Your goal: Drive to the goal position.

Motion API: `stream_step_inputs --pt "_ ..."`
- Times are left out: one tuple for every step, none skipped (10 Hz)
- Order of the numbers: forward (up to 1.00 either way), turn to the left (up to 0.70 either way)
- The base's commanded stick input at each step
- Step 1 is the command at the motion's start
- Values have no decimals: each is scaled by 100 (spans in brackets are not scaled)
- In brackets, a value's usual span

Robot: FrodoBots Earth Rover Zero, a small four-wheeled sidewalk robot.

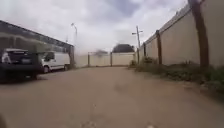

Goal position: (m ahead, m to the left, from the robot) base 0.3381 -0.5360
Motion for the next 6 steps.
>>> stream_step_inputs --pt "0 -10" --pt "0 -42" --pt "0 -45" --pt "0 -45" --pt "0 -45" --pt "0 -45"
